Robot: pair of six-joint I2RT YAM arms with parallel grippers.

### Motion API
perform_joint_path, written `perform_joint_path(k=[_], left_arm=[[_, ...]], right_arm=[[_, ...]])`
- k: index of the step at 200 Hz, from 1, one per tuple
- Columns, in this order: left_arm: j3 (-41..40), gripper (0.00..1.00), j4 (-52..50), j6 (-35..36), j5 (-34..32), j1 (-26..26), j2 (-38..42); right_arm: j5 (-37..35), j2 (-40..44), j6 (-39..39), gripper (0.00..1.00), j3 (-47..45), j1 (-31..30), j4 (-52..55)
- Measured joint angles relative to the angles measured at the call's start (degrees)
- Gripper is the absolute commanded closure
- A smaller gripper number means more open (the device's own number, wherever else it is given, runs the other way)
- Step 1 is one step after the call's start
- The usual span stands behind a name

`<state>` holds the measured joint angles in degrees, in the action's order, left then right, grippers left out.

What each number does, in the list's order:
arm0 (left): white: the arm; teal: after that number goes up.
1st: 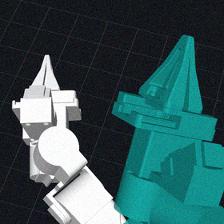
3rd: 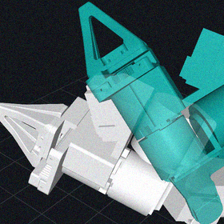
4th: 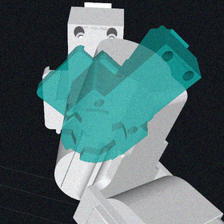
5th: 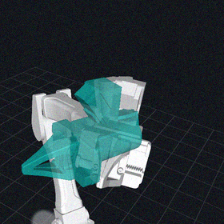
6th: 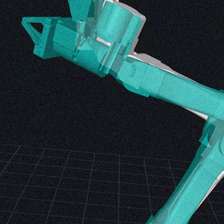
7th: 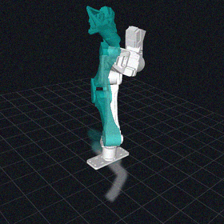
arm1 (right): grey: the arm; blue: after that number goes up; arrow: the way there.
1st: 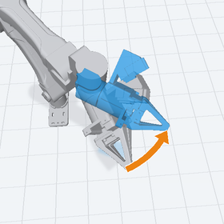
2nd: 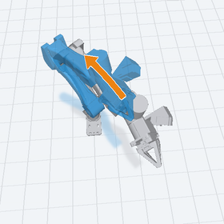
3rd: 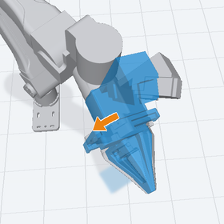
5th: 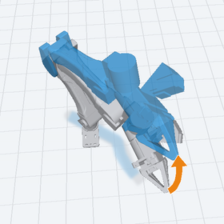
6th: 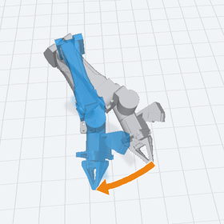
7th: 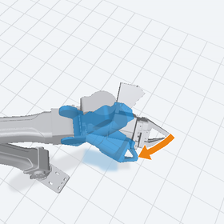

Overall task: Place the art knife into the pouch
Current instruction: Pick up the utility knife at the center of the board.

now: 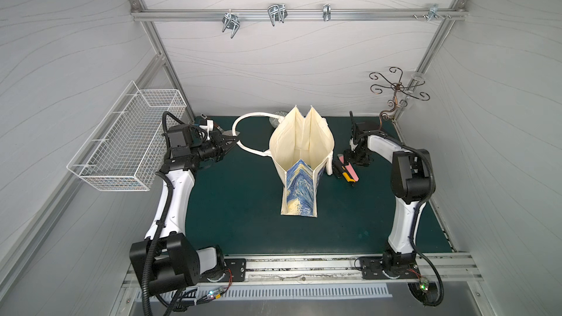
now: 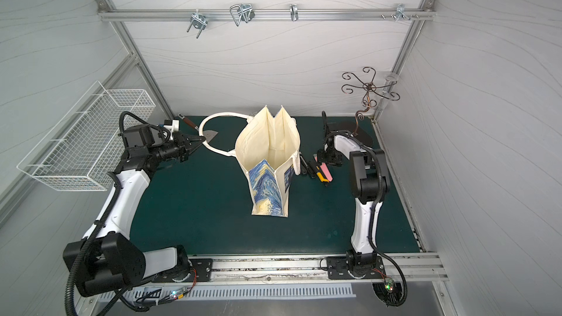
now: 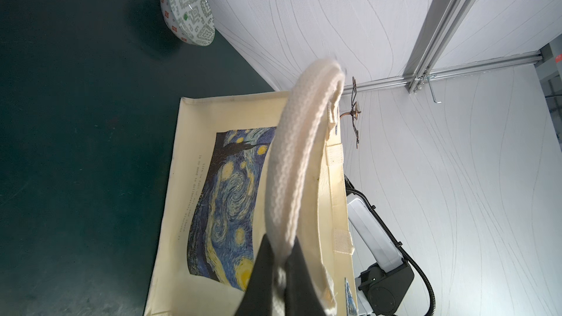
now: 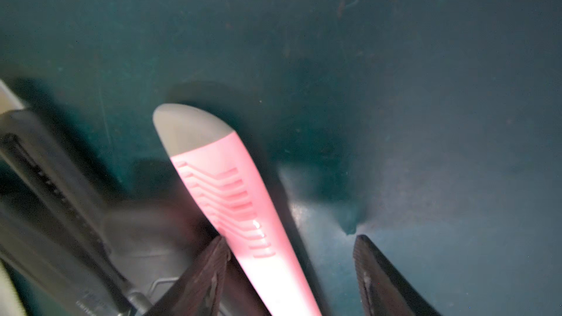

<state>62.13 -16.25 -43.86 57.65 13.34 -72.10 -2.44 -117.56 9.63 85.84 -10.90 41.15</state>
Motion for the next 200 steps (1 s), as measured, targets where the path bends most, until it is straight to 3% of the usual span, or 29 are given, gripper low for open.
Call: perform_joint_path(k=[35,49,90,109,123,200], left_arm=[[0.0,1.00,-0.6,0.4,0.0,0.0,0.0],[0.0,1.00,-0.9,0.6,0.0,0.0,0.0],[0.0,1.00,-0.8,0.6,0.0,0.0,0.0],[0.0,1.00,-0.8,0.6,0.0,0.0,0.0],[0.0,1.00,-0.8,0.6,0.0,0.0,-0.1],[0.2,1.00,-0.9,1.7,0.0,0.0,-0.8]], right_arm=[[0.1,-0.5,0.0,0.33,-0.4,0.0,-1.0],[0.0,-1.0,-0.1,0.42,-0.1,-0.1,-1.0],[-0.5,-1.6,-0.2,0.53,0.8,-0.7,-0.7],[-0.3,-1.6,-0.2,0.72,0.8,-0.8,-0.7],[-0.1,-1.6,0.0,0.80,0.7,-0.8,-0.7],[0.7,2.4,-0.5,0.80,-3.4,-2.5,0.4]])
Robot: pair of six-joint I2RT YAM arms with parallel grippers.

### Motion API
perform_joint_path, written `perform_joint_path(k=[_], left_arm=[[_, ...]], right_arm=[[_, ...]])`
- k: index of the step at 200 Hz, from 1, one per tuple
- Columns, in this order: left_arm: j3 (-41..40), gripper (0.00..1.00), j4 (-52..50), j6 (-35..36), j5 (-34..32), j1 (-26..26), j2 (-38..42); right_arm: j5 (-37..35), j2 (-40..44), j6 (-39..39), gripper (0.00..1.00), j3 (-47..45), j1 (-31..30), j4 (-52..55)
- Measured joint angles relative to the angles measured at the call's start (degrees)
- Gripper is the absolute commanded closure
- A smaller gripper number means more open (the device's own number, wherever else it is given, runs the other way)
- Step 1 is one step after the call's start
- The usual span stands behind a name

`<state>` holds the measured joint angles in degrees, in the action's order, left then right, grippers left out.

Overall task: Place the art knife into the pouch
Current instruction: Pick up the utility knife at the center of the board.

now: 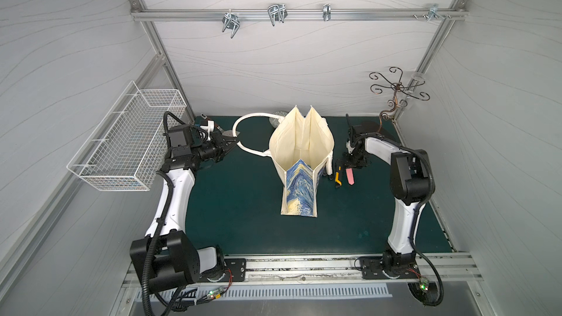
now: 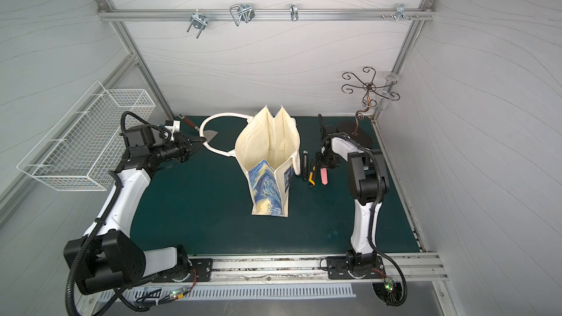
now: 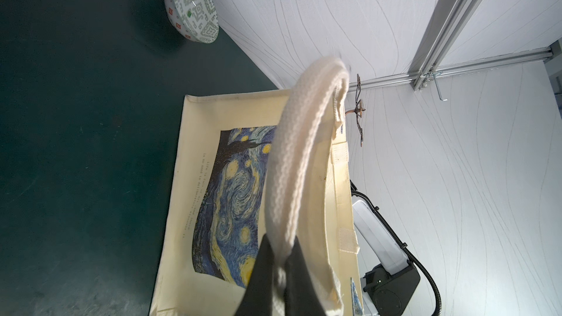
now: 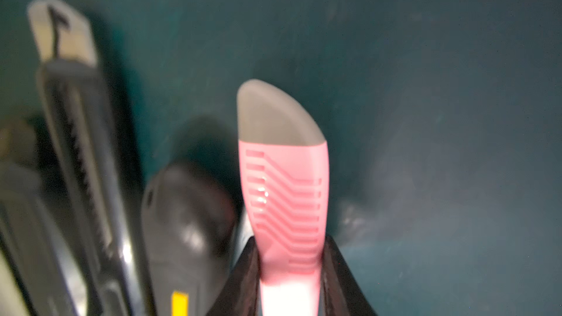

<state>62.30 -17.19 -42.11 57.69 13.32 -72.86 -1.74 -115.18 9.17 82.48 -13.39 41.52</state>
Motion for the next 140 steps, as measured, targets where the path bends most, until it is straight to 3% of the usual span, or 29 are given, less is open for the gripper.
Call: perform_joint_path(k=[55,140], left_arm=[[0.7,1.00,-0.5,0.3,0.0,0.0,0.0],[0.7,1.00,-1.0,0.6,0.0,0.0,0.0]], right_arm=[[-0.7,13.8,0.0,0.80,0.7,-4.3,4.9],[-1.2,28.4,-1.7,0.78,16.1,-11.8,11.7]])
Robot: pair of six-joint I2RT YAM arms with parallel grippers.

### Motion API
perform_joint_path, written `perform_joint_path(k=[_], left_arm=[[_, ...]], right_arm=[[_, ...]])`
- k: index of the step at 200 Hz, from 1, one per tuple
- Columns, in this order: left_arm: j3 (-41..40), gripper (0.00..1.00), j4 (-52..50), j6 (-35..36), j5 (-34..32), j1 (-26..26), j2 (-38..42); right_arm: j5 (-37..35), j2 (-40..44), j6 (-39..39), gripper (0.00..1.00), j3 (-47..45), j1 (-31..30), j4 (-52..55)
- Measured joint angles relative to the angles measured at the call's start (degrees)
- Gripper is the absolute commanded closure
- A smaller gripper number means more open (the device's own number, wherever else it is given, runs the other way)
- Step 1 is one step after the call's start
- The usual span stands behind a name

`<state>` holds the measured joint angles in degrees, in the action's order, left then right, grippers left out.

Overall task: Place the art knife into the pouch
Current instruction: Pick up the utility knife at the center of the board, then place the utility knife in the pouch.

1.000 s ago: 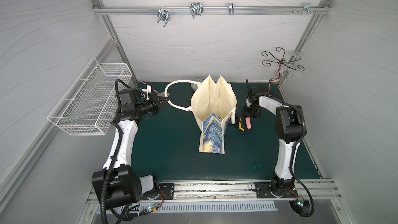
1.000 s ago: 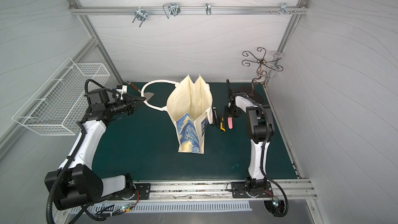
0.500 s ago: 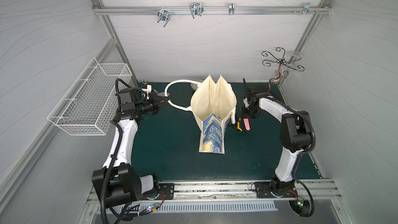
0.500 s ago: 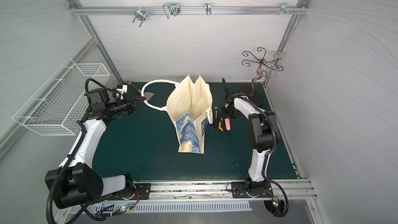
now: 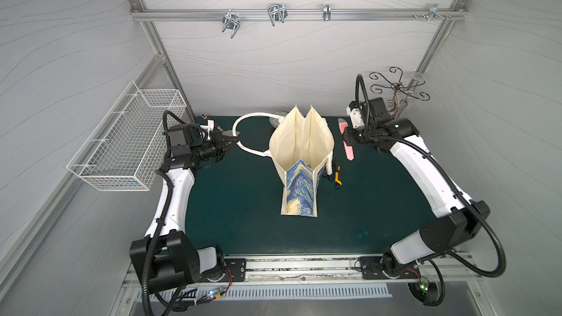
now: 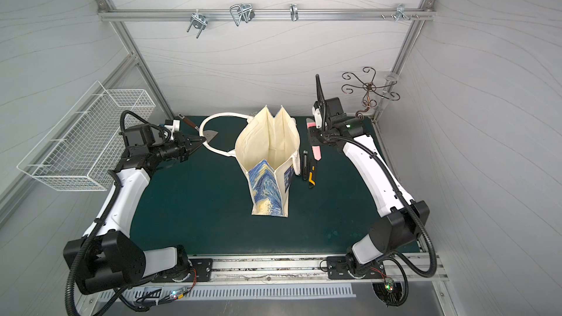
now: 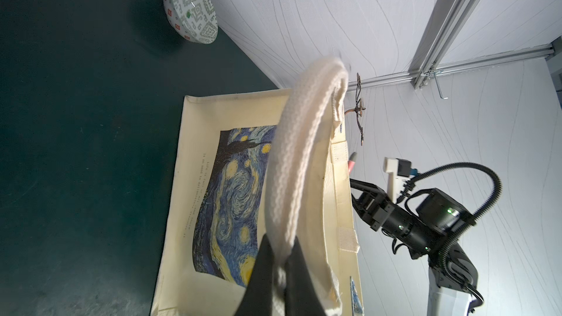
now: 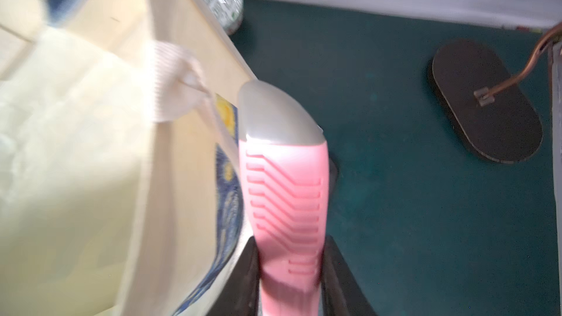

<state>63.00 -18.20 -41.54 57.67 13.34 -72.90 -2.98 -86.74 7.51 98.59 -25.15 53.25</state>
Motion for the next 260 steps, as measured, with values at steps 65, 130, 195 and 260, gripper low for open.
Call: perform_joint_path(k=[65,130,195,260], left_arm=[[0.0,1.00,-0.7,0.2,0.0,0.0,0.0],[0.0,1.00,-1.0,0.4,0.0,0.0,0.3],[0.0,1.00,-0.9,0.4,0.0,0.0,0.6],[0.0,1.00,-0.9,0.4,0.0,0.0,0.6]], right_arm=[[-1.2,1.6,-3.4,0.74,11.0,-7.7,1.4],[1.0,-0.4,-6.0,0.73,13.4,-13.4,-0.9],[3.7,-9.3,-6.0,0.72,15.9,-13.6,-1.9],[6.1,-16.5,-5.8,0.71,13.0,-13.6,0.7]])
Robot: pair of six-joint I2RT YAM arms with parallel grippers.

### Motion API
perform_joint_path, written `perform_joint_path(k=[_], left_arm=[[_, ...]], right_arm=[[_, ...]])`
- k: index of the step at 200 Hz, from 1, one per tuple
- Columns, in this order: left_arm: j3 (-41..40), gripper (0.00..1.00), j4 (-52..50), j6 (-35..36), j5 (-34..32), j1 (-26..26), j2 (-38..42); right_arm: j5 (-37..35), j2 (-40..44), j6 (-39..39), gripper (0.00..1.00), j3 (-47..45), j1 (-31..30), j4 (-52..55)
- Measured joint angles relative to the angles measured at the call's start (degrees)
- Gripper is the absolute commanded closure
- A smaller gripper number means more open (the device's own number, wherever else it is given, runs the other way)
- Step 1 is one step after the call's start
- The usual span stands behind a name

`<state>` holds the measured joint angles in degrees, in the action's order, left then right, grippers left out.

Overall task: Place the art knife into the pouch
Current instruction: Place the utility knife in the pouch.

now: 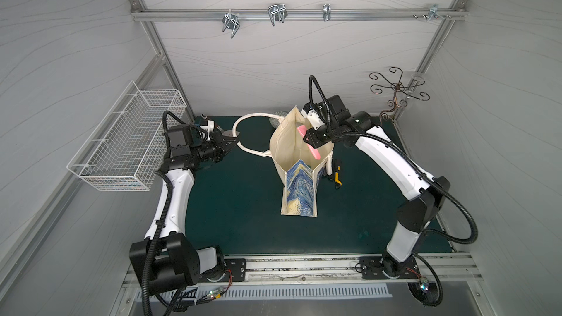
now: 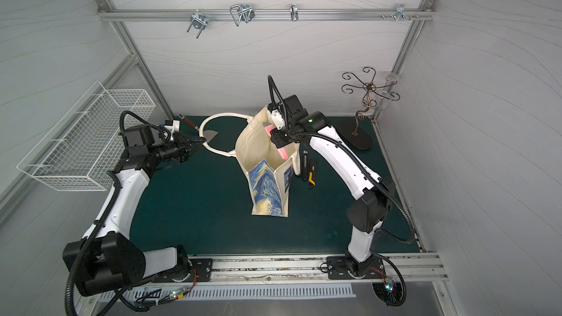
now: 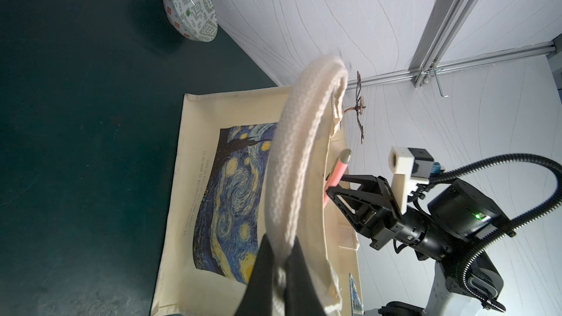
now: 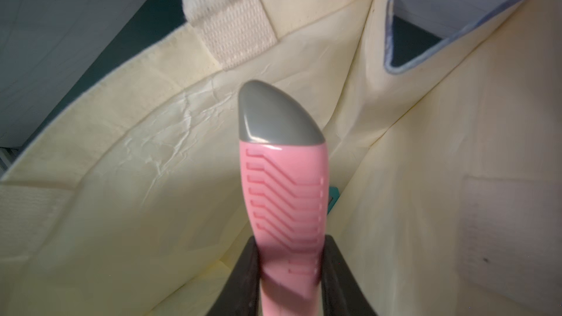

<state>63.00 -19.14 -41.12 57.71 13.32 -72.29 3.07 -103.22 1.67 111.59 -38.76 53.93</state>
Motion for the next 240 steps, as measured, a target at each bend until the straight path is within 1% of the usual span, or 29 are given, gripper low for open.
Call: perform_joint_path(k=[27,52,61,80,96,115,129,148,169,206,228,240], left_arm=[[0.0,1.00,0.0,0.0,0.0,0.0,0.0],[0.0,1.00,0.0,0.0,0.0,0.0,0.0],[0.0,1.00,0.0,0.0,0.0,0.0,0.0],[0.0,1.00,0.0,0.0,0.0,0.0,0.0],[0.0,1.00,0.0,0.0,0.0,0.0,0.0],[0.0,1.00,0.0,0.0,0.0,0.0,0.0],[0.0,1.00,0.0,0.0,0.0,0.0,0.0],[0.0,1.00,0.0,0.0,0.0,0.0,0.0],[0.0,1.00,0.0,0.0,0.0,0.0,0.0],[0.0,1.00,0.1,0.0,0.0,0.0,0.0],[0.0,1.00,0.1,0.0,0.0,0.0,0.0],[0.0,1.00,0.1,0.0,0.0,0.0,0.0]], right_arm=[[0.2,-3.3,0.0,0.71,1.4,0.0,2.8],[0.2,-4.5,-0.1,0.69,2.3,0.0,4.6],[0.2,-5.1,-0.1,0.66,3.3,0.0,5.6],[0.1,-7.3,-0.2,0.67,6.8,0.0,7.6],[-0.1,-9.1,-0.3,0.65,8.9,0.0,8.9],[-0.5,-10.3,-0.4,0.62,9.3,0.0,9.9],[-0.8,-10.6,-0.7,0.55,9.2,0.0,10.5],[-1.2,-10.6,-0.9,0.54,9.2,0.0,11.1],[-1.5,-10.6,-1.2,0.48,9.2,0.0,11.3],[-2.0,-10.4,-1.3,0.43,9.3,-0.1,11.2],[-2.2,-7.7,-0.9,0.38,8.9,-0.2,9.9],[-2.5,-4.4,-0.8,0.30,8.1,-0.3,8.1]])
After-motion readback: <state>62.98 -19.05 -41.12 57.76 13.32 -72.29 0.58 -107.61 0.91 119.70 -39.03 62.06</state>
